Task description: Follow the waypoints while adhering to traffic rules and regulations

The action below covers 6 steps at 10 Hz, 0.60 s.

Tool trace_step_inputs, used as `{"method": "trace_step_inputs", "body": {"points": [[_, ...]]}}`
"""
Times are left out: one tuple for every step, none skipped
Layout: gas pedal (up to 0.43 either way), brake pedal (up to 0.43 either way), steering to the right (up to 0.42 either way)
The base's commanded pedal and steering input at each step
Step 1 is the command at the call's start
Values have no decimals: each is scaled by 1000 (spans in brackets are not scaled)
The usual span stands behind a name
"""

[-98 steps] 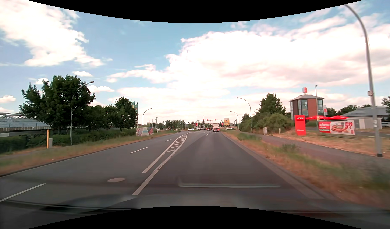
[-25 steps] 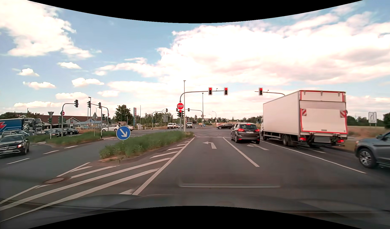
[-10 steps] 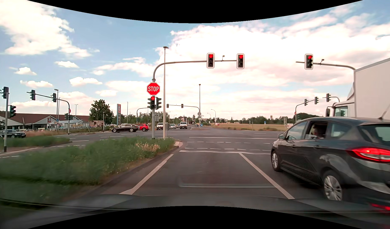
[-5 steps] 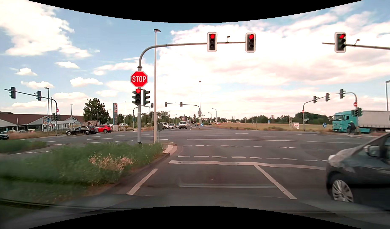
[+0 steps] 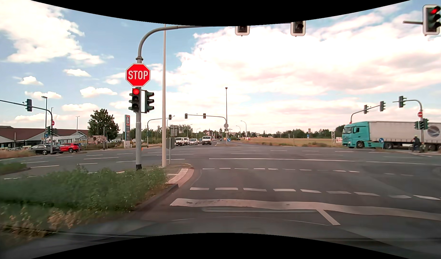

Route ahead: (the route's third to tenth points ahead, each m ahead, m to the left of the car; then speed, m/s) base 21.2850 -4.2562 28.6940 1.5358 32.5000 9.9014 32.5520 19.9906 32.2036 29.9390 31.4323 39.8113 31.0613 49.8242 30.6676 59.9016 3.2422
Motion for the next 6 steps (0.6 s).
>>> {"method": "trace_step_inputs", "body": {"points": [[0, 293, -9], [0, 293, -9], [0, 293, -9], [0, 293, -9], [0, 280, -9], [0, 280, -7]]}}
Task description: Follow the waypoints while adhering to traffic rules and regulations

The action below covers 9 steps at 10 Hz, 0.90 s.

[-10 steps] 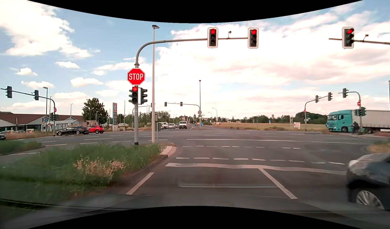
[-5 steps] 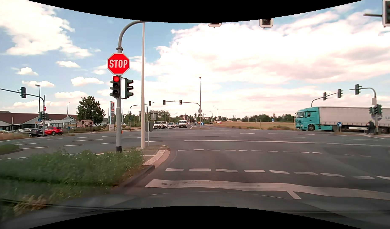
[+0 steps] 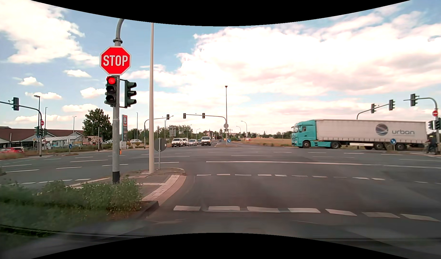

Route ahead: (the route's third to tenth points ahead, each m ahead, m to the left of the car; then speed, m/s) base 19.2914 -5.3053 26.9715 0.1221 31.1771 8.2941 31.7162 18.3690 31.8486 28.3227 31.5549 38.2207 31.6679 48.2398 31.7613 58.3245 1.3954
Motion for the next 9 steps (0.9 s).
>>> {"method": "trace_step_inputs", "body": {"points": [[0, 274, -7], [0, 268, -7], [0, 250, -7], [0, 244, -6], [0, 232, -6], [0, 201, -6], [0, 183, -6], [0, 177, -6], [0, 177, -6]]}}
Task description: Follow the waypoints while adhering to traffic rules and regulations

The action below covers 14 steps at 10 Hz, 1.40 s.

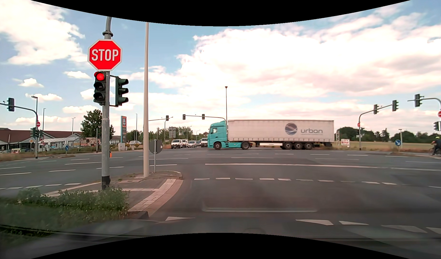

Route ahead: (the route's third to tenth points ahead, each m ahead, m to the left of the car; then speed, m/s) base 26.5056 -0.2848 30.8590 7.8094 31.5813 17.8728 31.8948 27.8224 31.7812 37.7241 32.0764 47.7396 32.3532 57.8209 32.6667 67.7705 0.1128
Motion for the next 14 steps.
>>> {"method": "trace_step_inputs", "body": {"points": [[0, 177, -5], [0, 189, -4], [0, 213, -3], [0, 220, -3], [0, 226, -3], [0, 226, -3], [0, 226, -3], [0, 232, -3], [0, 232, -3], [0, 232, -3], [0, 232, -3], [0, 232, -4], [0, 232, -4], [0, 232, -4]]}}
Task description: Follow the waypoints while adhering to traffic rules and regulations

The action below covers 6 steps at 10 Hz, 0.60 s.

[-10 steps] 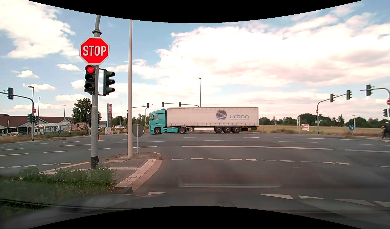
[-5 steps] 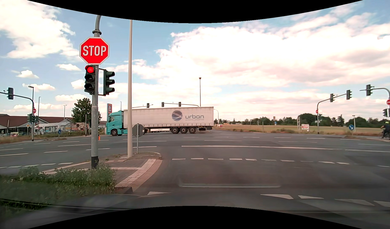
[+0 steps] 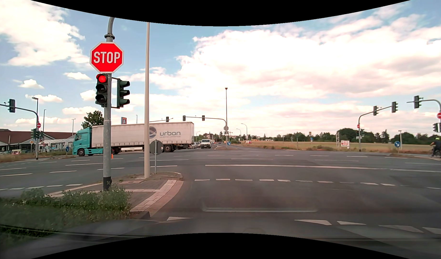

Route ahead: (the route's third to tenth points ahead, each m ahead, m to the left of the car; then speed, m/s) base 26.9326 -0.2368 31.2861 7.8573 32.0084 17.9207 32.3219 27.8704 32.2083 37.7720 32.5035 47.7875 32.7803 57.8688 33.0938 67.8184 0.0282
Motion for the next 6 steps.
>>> {"method": "trace_step_inputs", "body": {"points": [[0, 232, -4], [0, 232, -4], [0, 213, -4], [0, 189, -4], [0, 165, -4], [0, 98, -4]]}}
